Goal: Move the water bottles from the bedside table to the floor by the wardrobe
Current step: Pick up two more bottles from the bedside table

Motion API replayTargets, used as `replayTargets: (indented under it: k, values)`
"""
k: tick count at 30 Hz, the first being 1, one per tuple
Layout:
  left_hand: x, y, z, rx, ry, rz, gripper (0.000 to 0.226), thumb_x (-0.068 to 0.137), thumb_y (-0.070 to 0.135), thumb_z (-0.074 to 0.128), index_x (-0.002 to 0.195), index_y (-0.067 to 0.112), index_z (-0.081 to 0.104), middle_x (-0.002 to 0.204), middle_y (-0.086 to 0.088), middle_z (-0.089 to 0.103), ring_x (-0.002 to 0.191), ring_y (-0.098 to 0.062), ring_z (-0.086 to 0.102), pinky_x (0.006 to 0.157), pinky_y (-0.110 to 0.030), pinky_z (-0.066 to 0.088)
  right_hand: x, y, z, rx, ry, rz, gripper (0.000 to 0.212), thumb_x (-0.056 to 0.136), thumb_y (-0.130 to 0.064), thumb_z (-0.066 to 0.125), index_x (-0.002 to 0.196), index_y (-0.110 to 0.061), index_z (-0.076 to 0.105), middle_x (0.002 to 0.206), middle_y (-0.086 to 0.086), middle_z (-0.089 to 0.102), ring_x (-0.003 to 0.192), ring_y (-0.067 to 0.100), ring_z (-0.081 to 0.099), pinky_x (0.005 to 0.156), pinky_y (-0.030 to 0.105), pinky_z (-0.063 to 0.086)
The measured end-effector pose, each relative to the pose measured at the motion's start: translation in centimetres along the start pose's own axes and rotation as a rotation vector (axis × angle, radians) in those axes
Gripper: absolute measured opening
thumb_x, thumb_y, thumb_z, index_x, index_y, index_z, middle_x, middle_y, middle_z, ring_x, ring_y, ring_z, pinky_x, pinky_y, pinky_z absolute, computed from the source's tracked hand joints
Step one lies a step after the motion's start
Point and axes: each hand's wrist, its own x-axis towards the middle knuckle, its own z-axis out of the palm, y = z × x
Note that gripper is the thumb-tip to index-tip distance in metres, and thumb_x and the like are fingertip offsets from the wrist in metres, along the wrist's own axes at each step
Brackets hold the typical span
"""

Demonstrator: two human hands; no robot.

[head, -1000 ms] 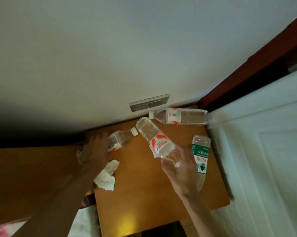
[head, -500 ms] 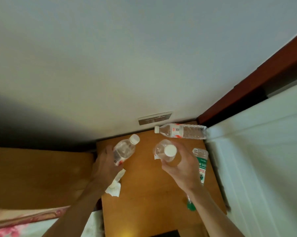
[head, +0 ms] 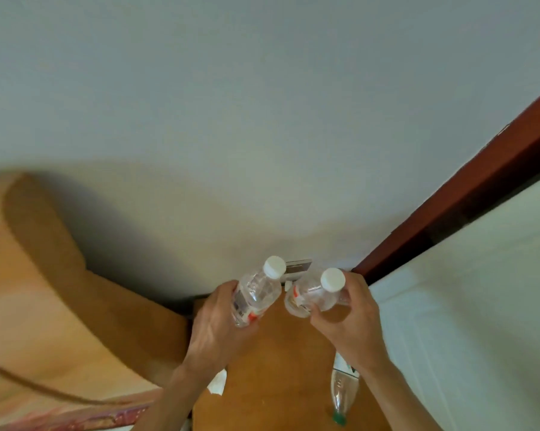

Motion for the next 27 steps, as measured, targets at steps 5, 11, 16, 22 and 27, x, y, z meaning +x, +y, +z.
replayTargets:
  k: [5, 11, 16, 22, 27]
  values:
    - [-0.7, 5.2, -4.4, -0.062, 0.129, 0.126, 0.061, 0.067, 0.039, 0.086, 0.113, 0.037, 0.045, 0.096, 0.021, 0.06, 0.076, -0.003, 0.062, 0.07, -0.011, 0.051, 1.3, -5.6, -4.6, 0.074, 0.045, -0.102, 0.069, 0.066, -0.06, 0.074, 0.127, -0.041, 0.047, 0.122, -0.015, 0.061, 0.115, 0.004, 0.059, 0.087, 0.006, 0.048]
    - [-1.3, 10.6, -9.4, -0.167, 0.217, 0.228, 0.068, 0.064, 0.039, 0.087, 0.117, 0.037, 0.044, 0.103, 0.025, 0.054, 0.082, 0.004, 0.055, 0.074, 0.0, 0.037, 2.5, -12.1, -10.5, 0.088, 0.136, -0.233, 0.061, 0.068, -0.056, 0.076, 0.122, -0.05, 0.049, 0.123, -0.025, 0.059, 0.117, 0.004, 0.059, 0.095, 0.027, 0.053]
    - [-1.2, 14.7, -13.5, -0.23, 0.268, 0.278, 0.068, 0.066, 0.042, 0.085, 0.123, 0.027, 0.053, 0.111, 0.012, 0.065, 0.093, -0.009, 0.063, 0.085, -0.023, 0.055, 3.5, -16.6, -14.7, 0.217, 0.174, -0.275, 0.057, 0.072, -0.04, 0.077, 0.122, -0.046, 0.051, 0.12, -0.022, 0.06, 0.116, 0.003, 0.059, 0.092, 0.022, 0.056]
    - [-2.3, 20.0, -19.2, -0.279, 0.334, 0.359, 0.063, 0.065, 0.036, 0.086, 0.12, 0.024, 0.057, 0.102, 0.016, 0.064, 0.089, -0.003, 0.063, 0.075, -0.01, 0.05, 5.4, -22.1, -18.8, 0.323, 0.187, -0.344, 0.052, 0.075, -0.029, 0.08, 0.121, -0.035, 0.057, 0.108, -0.021, 0.065, 0.108, -0.002, 0.061, 0.08, 0.012, 0.055]
    - [-4.3, 23.5, -23.2, -0.32, 0.388, 0.422, 0.062, 0.063, 0.037, 0.086, 0.118, 0.023, 0.06, 0.099, 0.024, 0.064, 0.091, -0.002, 0.066, 0.076, -0.011, 0.053, 6.6, -26.0, -21.2, 0.437, 0.14, -0.426, 0.044, 0.08, -0.017, 0.079, 0.118, -0.027, 0.06, 0.108, -0.01, 0.068, 0.103, 0.005, 0.066, 0.079, 0.026, 0.061]
